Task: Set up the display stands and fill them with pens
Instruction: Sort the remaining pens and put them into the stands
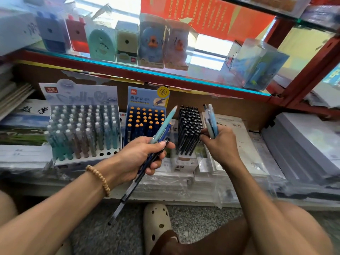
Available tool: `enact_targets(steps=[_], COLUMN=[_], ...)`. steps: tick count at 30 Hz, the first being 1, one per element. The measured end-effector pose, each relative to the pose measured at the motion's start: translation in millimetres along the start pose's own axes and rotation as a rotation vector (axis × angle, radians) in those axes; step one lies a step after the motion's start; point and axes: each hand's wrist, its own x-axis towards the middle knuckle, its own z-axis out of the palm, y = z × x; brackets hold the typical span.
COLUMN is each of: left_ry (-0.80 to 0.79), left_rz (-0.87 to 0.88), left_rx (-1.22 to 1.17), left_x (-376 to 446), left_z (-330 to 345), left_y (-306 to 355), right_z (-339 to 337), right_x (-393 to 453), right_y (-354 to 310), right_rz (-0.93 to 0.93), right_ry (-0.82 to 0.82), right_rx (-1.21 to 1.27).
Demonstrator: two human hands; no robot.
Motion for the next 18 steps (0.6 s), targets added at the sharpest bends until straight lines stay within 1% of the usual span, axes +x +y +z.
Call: enact_targets(steps=[2,3,5,6,7,8,11,12,14,18], left_ry=[-0.014,-0.019,-0.035,-0.045,-0.053,-0.060,-0.071,-0.081,-0.095,-0.084], left_rz=[0.007,0.011,0.028,0.038,0.048,0.058,0.077,0.082,0.083,0.081], left_rx=[-0.012,-0.018,-0.025,-0.026,-0.028,-0.033,-0.054,-0.060,-0.079,-0.099], left_x=[-1,-1,-1,-2,-3,-3,-4,-4,-4,-7], left_z=[0,0,1,1,1,0,0,1,4,2], left_y=[-1,-1,-1,-1,0,0,-1,-1,-2,-2], right_z=[-2,-5,-10,-13,-14,-14,-12,-11,-9,-4], right_x=[-1,-3,-10,-14,-18,-23,-41,-46,-51,-49], right_y=[-1,-3,-13,-20,-27,-38,-63,-68,-71,-71], right_rz=[0.043,0.042,0.004,-0.018,-0.035,-0.043,-0.059,-0.072,-0.067,0.027], right_ry=[0.008,0.039,0.126,0.137,0.100,0.015,-0.327,-0.404,-0.469,-0.494], right_rx=[0.063,0.093,0.156,0.198,0.241,0.284,0.390,0.438,0.526,0.549])
